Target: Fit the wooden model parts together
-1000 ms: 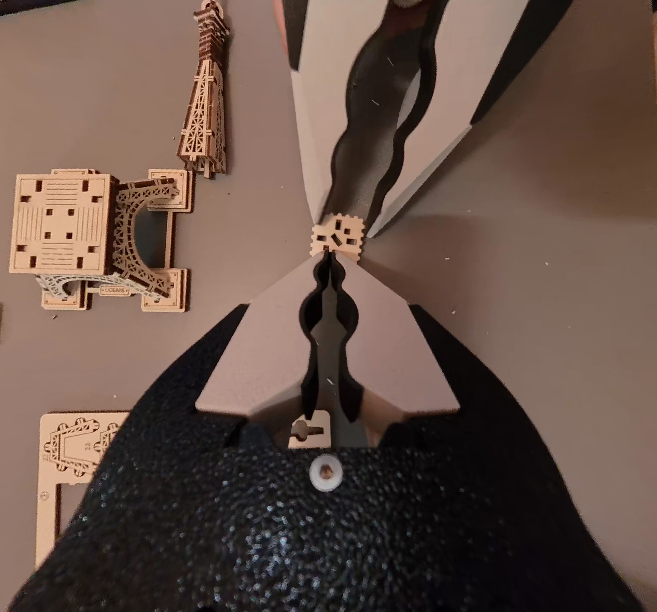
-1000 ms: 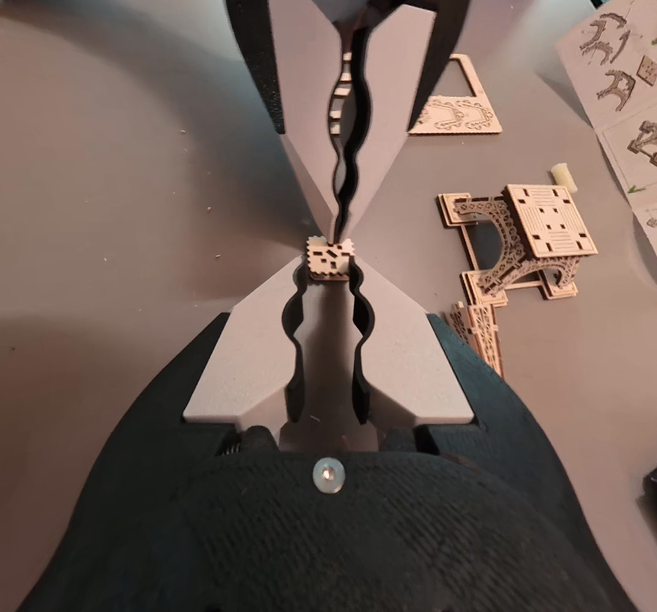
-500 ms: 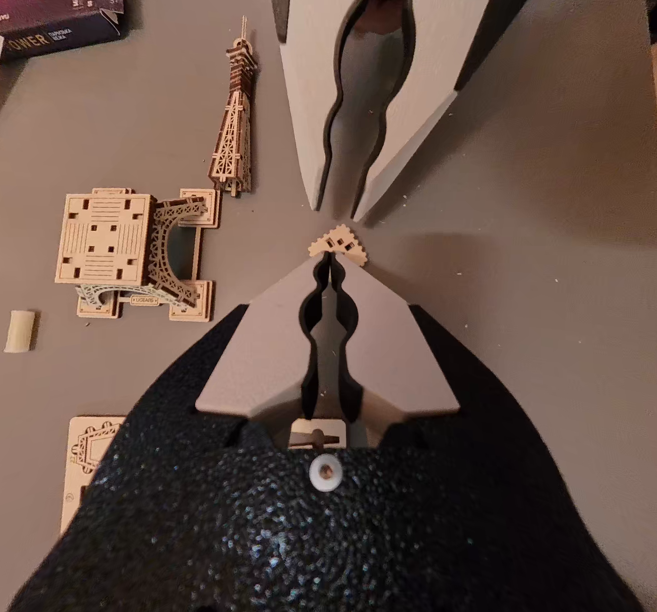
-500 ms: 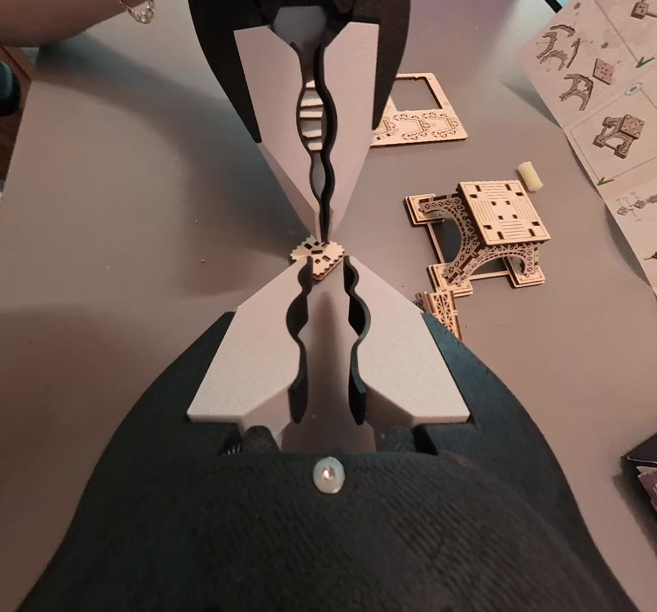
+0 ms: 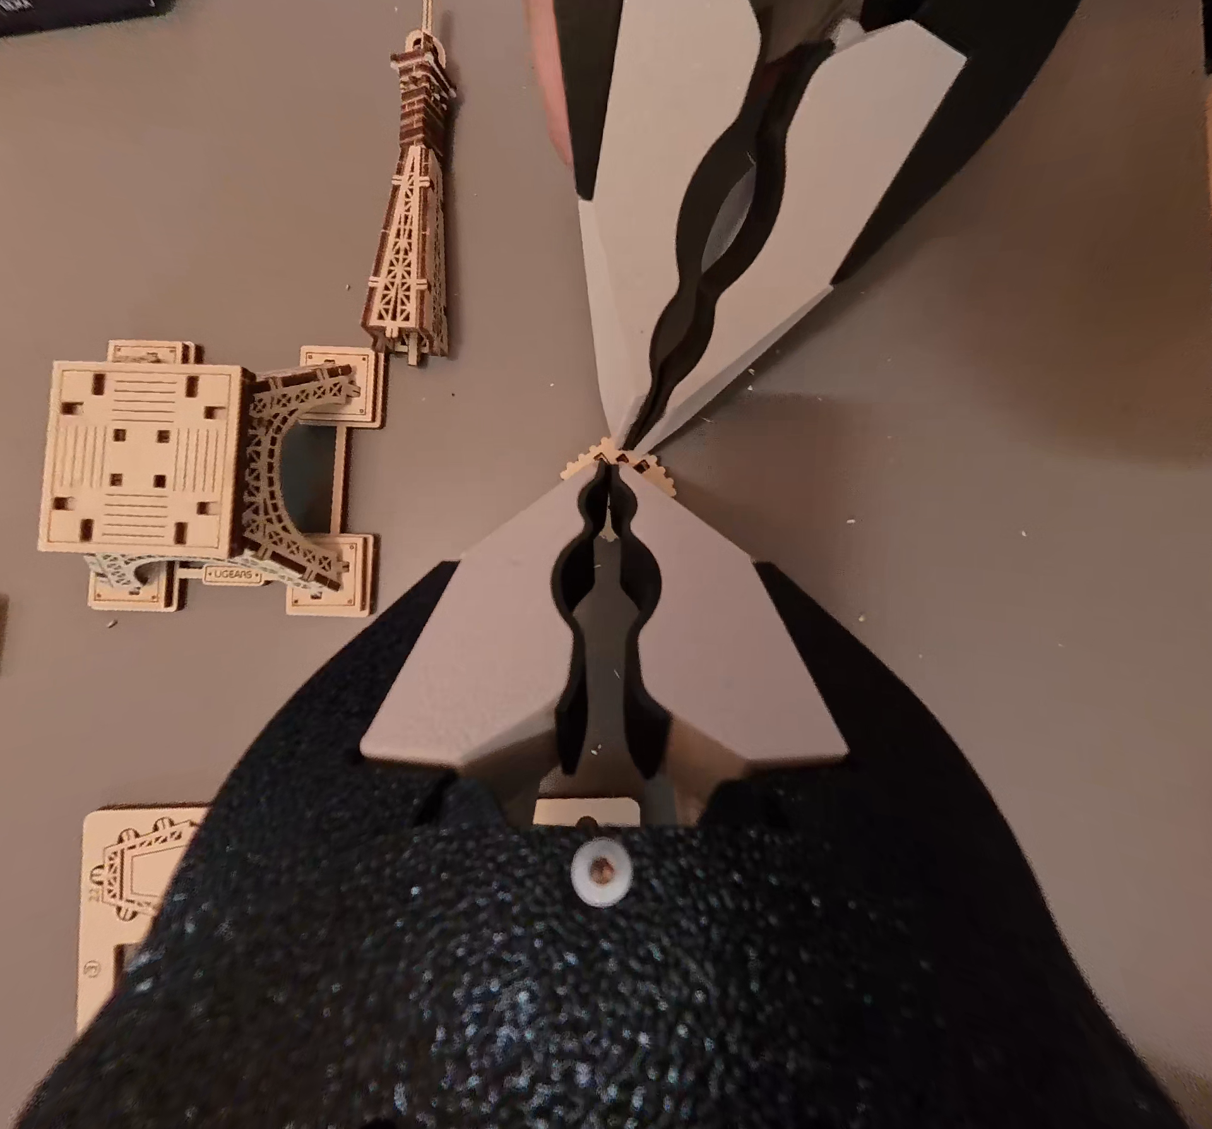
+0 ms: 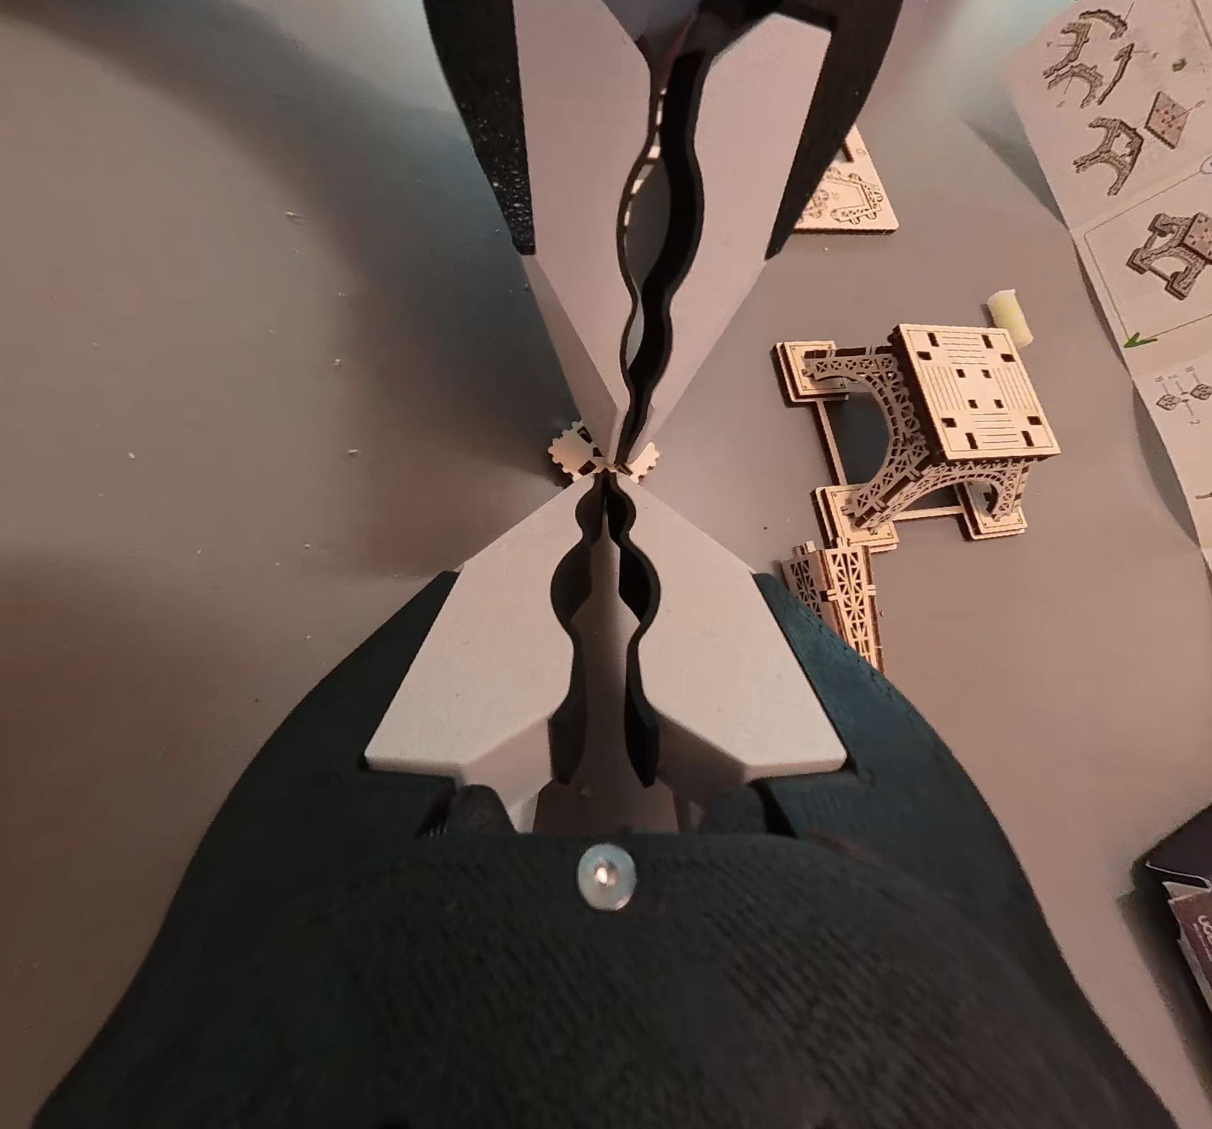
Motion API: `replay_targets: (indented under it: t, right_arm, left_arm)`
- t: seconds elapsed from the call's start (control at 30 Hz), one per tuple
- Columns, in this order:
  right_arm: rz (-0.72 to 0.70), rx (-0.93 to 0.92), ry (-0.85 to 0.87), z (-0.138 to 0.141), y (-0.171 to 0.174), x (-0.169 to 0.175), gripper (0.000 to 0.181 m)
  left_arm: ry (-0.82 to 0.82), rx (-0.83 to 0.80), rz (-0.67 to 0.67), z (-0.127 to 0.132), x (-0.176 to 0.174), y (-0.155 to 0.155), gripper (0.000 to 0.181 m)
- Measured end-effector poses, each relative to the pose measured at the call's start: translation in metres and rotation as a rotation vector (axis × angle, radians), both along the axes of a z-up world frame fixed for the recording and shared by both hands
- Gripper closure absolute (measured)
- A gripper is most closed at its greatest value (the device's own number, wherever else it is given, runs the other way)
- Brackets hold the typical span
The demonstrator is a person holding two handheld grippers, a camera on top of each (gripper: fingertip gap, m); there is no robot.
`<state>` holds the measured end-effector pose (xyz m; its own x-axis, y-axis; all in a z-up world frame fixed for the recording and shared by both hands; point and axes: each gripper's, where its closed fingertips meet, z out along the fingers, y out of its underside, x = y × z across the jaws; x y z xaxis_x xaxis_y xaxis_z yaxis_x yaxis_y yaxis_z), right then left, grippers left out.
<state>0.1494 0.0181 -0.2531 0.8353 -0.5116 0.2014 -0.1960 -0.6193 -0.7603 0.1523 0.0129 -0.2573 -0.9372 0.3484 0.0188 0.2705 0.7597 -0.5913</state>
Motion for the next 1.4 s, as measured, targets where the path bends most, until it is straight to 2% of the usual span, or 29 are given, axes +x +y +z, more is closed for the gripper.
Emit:
replay_targets:
  t: [0.27, 0.4, 0.5, 0.73, 1.1, 1.4]
  right_arm:
    - [-0.006, -0.011, -0.016, 0.000, 0.000, 0.002, 0.181]
    - [-0.008, -0.003, -0.013, 0.000, 0.000, 0.002, 0.181]
    - [-0.007, -0.002, -0.010, 0.000, 0.000, 0.002, 0.181]
    - [-0.015, -0.007, -0.020, 0.000, 0.000, 0.002, 0.181]
    - [-0.012, 0.012, -0.001, 0.000, 0.000, 0.002, 0.181]
    - [-0.012, 0.000, -0.053, 0.008, -0.006, 0.004, 0.181]
  left_arm:
    - [0.112, 0.016, -0.006, 0.000, 0.000, 0.001, 0.181]
    - [0.113, -0.018, 0.013, 0.011, 0.011, 0.002, 0.181]
    - [0.081, 0.010, -0.043, 0.015, 0.012, 0.001, 0.181]
    - [0.007, 0.159, -0.174, -0.002, 0.008, 0.005, 0.181]
    - [-0.101, 0.297, -0.162, -0.004, 0.009, 0.006, 0.181]
    - [-0.168, 0.334, -0.170, -0.004, 0.009, 0.007, 0.181]
